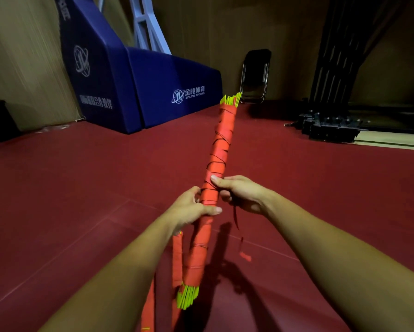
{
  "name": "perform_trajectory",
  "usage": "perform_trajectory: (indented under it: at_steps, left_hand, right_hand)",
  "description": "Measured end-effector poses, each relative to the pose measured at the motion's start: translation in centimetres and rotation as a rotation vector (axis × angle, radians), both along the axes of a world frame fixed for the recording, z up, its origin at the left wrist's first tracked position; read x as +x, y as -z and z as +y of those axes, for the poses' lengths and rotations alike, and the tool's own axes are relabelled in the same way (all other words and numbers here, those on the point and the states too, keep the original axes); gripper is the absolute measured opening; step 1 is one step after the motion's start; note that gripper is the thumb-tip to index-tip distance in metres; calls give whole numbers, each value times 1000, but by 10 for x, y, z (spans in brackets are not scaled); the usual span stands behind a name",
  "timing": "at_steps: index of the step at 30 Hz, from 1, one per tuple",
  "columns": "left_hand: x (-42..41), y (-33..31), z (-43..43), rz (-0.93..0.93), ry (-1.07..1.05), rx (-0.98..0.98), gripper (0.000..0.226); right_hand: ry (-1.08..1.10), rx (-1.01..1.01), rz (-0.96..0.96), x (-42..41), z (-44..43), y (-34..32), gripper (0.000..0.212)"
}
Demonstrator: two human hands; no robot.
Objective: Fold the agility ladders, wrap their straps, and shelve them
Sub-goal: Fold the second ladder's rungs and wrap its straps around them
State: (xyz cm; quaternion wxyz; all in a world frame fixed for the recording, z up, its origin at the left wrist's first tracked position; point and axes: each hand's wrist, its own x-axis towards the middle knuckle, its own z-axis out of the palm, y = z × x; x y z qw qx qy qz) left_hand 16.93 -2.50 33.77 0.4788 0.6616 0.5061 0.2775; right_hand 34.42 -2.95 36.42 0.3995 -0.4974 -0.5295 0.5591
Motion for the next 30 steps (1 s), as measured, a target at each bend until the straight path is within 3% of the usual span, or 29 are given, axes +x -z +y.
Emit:
perform_trajectory:
  at_steps: [6, 9, 13, 17, 18, 20, 22, 24, 27, 30]
  left_hand:
    - [14, -9, -6, 365, -158, 278, 45]
    - [11, -10, -5, 262, -160, 242, 37]
    - [1, -8, -4, -46, -64, 67, 38]
    - [2, -12, -5, -89, -56, -3, 54]
    - [3, -13, -5, -43, -49, 25, 64]
    - [6, -12, -9, 292, -38, 171, 79]
    - [11, -11, -17, 598, -115, 309, 82]
    - [16, -9, -19, 707, -211, 373, 79]
    - [18, -5, -13, 667, -244, 361, 72]
    - [10, -2, -5, 427, -177, 233, 64]
  right_hand:
    - [149, 169, -79, -9, 2, 0, 40]
    - [173, 216, -162, -6, 5, -1, 45]
    - [-33, 107, 33, 2, 2, -1, 22]
    - [10, 131, -32, 4, 3, -2, 21]
    - [66, 148, -32, 3, 4, -3, 25]
    - [201, 168, -18, 0, 6, -4, 33]
    - [283, 179, -51, -6, 7, -4, 42]
    - [309, 198, -222, -11, 9, -2, 50]
    - [311, 235, -516, -14, 9, -4, 56]
    - [188, 238, -410, -11, 1, -10, 43]
